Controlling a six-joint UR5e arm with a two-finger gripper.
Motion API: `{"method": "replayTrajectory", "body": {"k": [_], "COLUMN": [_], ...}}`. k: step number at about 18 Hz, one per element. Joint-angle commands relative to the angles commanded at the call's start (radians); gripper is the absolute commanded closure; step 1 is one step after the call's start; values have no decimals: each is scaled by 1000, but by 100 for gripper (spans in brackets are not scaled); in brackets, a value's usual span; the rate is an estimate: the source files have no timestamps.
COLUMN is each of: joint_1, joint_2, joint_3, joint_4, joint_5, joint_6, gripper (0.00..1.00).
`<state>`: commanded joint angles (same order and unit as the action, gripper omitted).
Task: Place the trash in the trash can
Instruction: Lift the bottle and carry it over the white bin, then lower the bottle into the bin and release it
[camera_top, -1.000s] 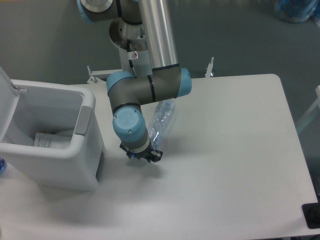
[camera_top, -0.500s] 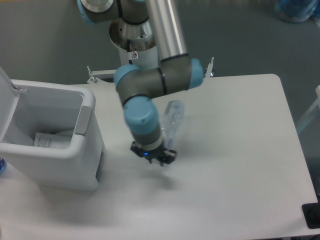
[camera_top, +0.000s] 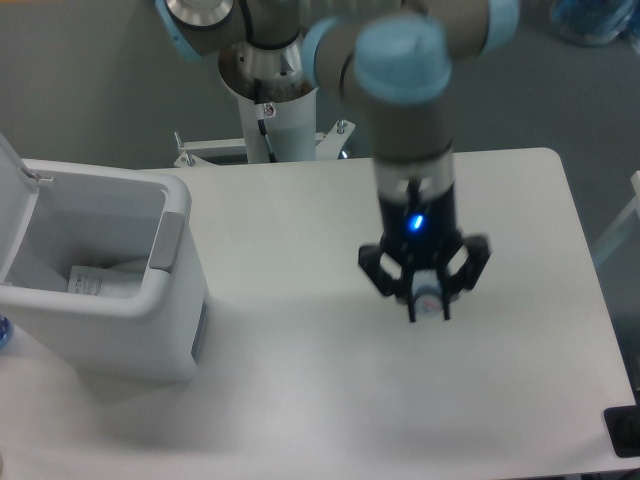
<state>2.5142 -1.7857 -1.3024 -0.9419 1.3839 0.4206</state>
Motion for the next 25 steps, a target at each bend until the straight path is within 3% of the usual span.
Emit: {"method": "replayTrajectory", "body": {"k": [4, 11, 18, 25], "joint_1": [-28, -187, -308, -423], "joint_2": [72, 129, 117, 45], "joint_3": [20, 48, 69, 66], "joint_4": [8, 9, 23, 29], "joint_5": [-72, -128, -135, -147], "joint_6": [-120, -197, -224, -223], "gripper": [72, 72, 70, 70]}}
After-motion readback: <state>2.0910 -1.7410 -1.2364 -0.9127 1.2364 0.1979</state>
